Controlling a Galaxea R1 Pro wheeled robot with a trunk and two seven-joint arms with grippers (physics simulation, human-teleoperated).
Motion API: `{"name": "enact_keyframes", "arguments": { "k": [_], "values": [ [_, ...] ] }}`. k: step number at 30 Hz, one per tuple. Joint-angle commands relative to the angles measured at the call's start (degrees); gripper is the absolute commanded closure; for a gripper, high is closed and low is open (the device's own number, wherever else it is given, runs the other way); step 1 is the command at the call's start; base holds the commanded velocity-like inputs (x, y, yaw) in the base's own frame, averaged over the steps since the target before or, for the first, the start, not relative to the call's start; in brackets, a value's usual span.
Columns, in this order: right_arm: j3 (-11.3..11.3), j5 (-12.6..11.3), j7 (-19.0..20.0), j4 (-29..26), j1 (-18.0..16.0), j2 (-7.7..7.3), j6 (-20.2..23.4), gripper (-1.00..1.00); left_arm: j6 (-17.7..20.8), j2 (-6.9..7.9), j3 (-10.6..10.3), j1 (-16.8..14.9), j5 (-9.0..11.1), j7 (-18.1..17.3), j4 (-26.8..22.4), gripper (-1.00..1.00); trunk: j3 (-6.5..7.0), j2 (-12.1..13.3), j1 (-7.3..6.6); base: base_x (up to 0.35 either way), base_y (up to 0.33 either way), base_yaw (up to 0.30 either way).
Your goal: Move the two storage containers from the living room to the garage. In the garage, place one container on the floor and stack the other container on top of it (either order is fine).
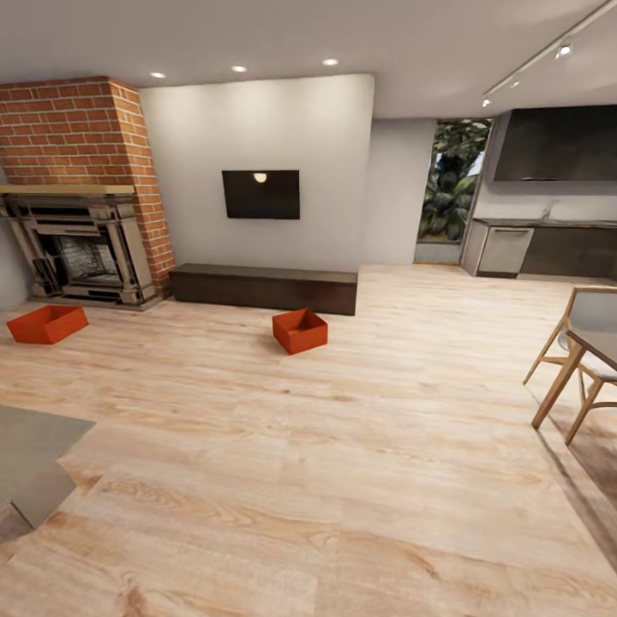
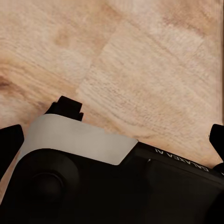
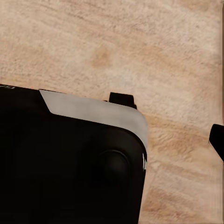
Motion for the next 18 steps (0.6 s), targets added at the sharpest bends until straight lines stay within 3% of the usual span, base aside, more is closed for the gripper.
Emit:
{"name": "enact_keyframes", "arguments": {
  "k": [1, 18],
  "values": [
    [0.1, 0.4, 0.0, 0.0, 0.0, -0.01, -0.2, -1.0, 0.0, 0.01, 0.4, -0.1, 0.0, 0.0, 0.1, -1.0, -0.05, 0.0, 0.03, 0.342, 0.0, 0.0],
    [0.1, 0.4, 0.0, 0.0, 0.0, -0.09, -0.2, -1.0, 0.0, 0.07, 0.4, -0.1, 0.0, 0.0, 0.1, -1.0, -0.05, 0.0, 0.03, 0.342, 0.0, 0.0]
  ]
}}
